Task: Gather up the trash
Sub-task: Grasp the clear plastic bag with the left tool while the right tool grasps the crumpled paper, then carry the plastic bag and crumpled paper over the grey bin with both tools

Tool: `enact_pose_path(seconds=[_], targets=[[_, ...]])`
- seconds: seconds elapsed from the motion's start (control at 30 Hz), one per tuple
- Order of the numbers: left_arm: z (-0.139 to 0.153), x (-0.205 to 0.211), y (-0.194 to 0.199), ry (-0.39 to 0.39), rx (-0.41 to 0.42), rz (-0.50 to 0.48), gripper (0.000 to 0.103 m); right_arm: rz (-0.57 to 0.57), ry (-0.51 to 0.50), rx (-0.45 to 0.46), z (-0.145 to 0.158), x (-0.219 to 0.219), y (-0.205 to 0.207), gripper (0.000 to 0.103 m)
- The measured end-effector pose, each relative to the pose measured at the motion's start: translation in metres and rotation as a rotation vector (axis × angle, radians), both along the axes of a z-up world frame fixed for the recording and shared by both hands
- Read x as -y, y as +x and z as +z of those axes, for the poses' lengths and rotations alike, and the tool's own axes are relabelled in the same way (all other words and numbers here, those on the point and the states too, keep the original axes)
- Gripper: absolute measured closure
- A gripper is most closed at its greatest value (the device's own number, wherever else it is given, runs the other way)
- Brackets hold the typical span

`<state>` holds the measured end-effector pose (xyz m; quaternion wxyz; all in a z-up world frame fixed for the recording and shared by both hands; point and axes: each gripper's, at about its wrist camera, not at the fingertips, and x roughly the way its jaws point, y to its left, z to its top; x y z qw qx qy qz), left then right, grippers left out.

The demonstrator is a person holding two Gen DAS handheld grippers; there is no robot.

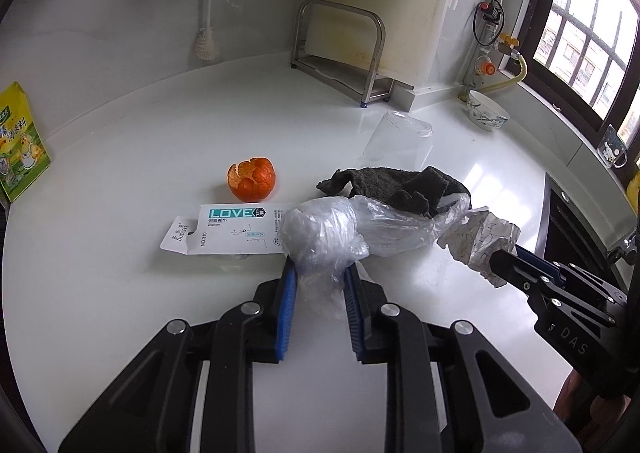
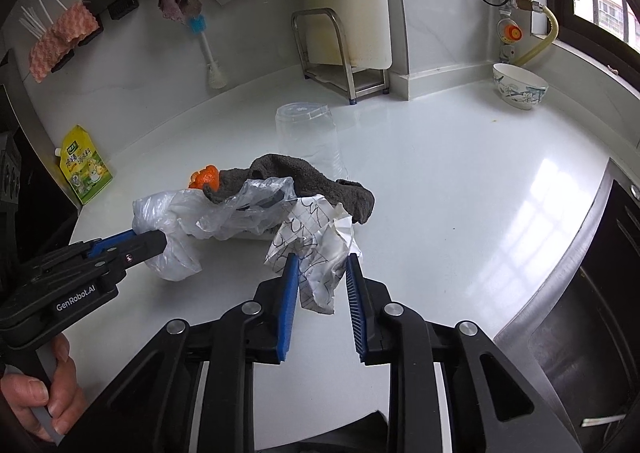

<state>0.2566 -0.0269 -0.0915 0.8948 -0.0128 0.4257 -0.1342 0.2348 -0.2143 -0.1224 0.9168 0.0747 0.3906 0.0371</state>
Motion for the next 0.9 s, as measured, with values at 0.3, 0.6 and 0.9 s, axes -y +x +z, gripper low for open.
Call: enact_pose_path(seconds=[0.3, 0.6, 0.9], targets=[[0.021, -0.024, -0.003, 0.009, 0.035, 0.043, 0.081, -0.048, 0.016, -0.007, 0.008, 0.008, -0.011, 0.080], [0.041, -0.033, -0.011, 0.006, 0.067, 0.052, 0.081, -0.039, 0.054, 0.062, 0.041, 0.007, -0.022, 0.081], [0.060, -0.034, -0.027, -0.006, 0.100, 0.044, 0.081, -0.020, 0.039, 0.142, 0.082, 0.004, -0.029, 0.082]])
